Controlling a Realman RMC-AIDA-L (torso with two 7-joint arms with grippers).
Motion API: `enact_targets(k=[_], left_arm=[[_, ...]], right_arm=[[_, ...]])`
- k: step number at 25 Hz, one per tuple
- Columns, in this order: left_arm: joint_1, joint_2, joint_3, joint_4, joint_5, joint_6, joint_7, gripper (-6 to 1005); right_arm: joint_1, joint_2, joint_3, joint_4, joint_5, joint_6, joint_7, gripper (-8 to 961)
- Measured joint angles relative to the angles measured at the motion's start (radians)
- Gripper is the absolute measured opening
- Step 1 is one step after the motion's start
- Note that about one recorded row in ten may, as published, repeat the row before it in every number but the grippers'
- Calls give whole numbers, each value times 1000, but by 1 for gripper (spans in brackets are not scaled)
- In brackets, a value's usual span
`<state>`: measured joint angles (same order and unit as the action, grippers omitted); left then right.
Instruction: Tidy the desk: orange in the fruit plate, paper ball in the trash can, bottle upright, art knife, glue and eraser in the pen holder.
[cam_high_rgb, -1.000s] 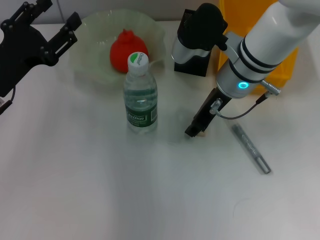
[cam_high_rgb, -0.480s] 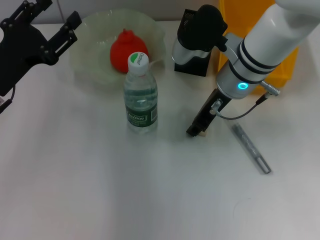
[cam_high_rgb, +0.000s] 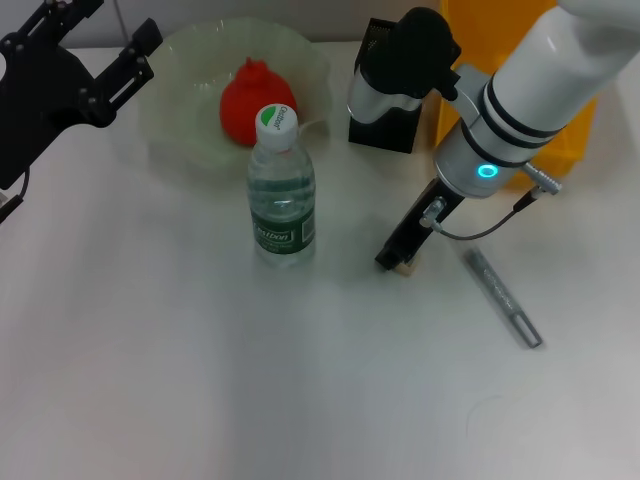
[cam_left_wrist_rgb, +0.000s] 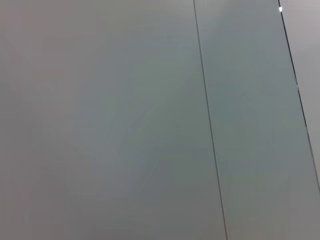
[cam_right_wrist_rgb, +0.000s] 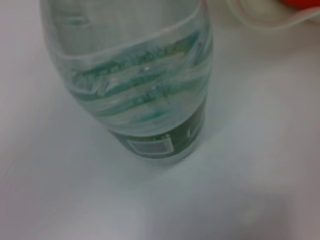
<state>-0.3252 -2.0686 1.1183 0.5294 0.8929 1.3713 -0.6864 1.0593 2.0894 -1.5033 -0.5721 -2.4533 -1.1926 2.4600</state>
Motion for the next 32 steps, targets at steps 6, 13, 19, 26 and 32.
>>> enact_targets(k=[6, 13, 19, 26, 32], left_arm=[[0, 1, 0, -1, 0, 1, 1, 716], [2, 1, 0, -2, 0, 5, 1, 716], [-3, 1, -2, -8, 4, 1, 1, 716], [4, -1, -5, -14, 3, -2, 2, 717], [3, -1, -24, -33, 2, -3, 2, 717]], right_arm=[[-74, -8, 168, -59, 19, -42, -1, 257], [-267, -13, 473, -216, 203, -111, -135, 257], [-380, -21, 614, -137, 632, -53, -425, 257], [-374, -7, 608, -8, 808, 131, -821, 256], [-333, -5, 607, 119, 1009, 223, -1145, 256]])
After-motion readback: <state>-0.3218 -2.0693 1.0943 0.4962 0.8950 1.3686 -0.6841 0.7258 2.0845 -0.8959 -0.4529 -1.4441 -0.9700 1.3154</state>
